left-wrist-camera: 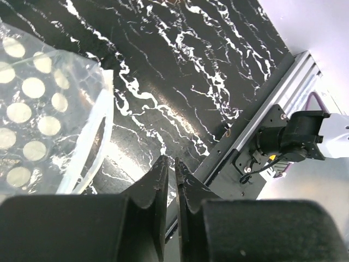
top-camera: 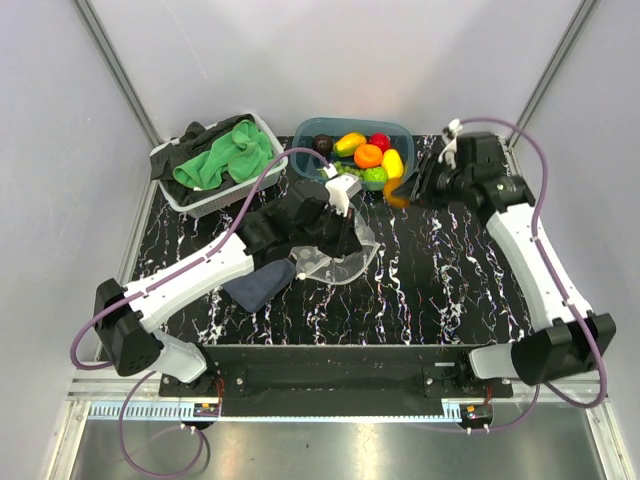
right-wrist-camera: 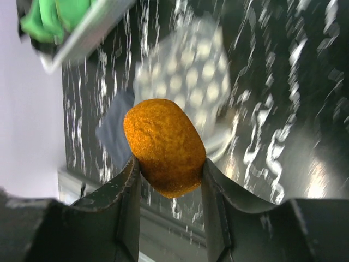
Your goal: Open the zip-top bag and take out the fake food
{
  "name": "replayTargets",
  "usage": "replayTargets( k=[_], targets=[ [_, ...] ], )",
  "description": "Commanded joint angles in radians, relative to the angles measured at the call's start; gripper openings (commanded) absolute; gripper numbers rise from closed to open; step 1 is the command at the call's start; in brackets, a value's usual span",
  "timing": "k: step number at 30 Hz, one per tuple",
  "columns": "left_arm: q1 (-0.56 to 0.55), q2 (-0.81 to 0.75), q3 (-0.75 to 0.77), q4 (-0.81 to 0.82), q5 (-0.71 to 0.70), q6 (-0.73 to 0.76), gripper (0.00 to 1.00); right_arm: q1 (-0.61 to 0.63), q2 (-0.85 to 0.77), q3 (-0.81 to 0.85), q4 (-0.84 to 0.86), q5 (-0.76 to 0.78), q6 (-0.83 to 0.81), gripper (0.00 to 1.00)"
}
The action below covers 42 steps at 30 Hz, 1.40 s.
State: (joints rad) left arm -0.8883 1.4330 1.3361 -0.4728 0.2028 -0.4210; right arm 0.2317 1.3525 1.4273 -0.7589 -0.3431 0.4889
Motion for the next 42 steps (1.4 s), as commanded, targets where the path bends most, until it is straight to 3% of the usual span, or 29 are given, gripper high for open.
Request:
replayTargets(
  k=[1, 7, 12, 14, 18, 20, 22, 25, 26, 31, 34, 40, 42],
  targets=[
    [0.029, -0.049, -0.02, 0.016, 0.024, -0.021, 0.13, -0.026, 0.149, 0.166, 0.039, 0.021, -0.053, 0.0],
    [0.069, -0.082, -0.041, -0.039, 0.044, -0.013, 0.18, -0.031, 0.523, 0.447, 0.13, 0.033, -0.078, 0.01],
    [0.107, -0.141, -0.077, -0.096, 0.055, 0.053, 0.31, -0.029, 0.796, 0.747, 0.141, 0.026, -0.102, 0.08],
    [0.121, -0.152, -0.083, -0.122, 0.056, 0.099, 0.36, -0.029, 0.919, 0.838, 0.132, 0.029, -0.086, 0.19],
    [0.149, -0.18, -0.115, -0.133, 0.064, 0.136, 0.43, -0.028, 1.143, 1.195, 0.011, -0.003, -0.039, 0.4],
    [0.167, -0.19, -0.133, -0.135, 0.073, 0.157, 0.46, -0.028, 1.237, 1.309, -0.016, -0.028, -0.012, 0.55],
    [0.178, -0.198, -0.143, -0.132, 0.089, 0.183, 0.49, -0.026, 1.257, 1.32, -0.031, -0.037, 0.002, 0.69],
    [0.193, -0.201, -0.161, -0.127, 0.109, 0.206, 0.53, -0.023, 1.2, 1.248, -0.03, -0.033, 0.013, 0.97],
    [0.198, -0.201, -0.172, -0.121, 0.118, 0.211, 0.54, -0.023, 1.18, 1.204, -0.037, -0.025, 0.014, 1.0],
    [0.198, -0.204, -0.201, -0.073, 0.187, 0.199, 0.6, -0.022, 0.944, 0.995, -0.102, 0.027, 0.004, 1.0],
    [0.201, -0.213, -0.209, -0.024, 0.234, 0.148, 0.64, -0.022, 0.759, 0.782, -0.111, 0.021, 0.011, 1.0],
    [0.203, -0.298, -0.299, 0.158, 0.268, -0.05, 0.74, -0.014, 0.273, 0.045, 0.094, -0.063, 0.068, 1.0],
    [0.204, -0.374, -0.363, 0.288, 0.271, -0.16, 0.76, -0.009, 0.103, -0.086, 0.128, -0.071, 0.069, 1.0]
  ],
)
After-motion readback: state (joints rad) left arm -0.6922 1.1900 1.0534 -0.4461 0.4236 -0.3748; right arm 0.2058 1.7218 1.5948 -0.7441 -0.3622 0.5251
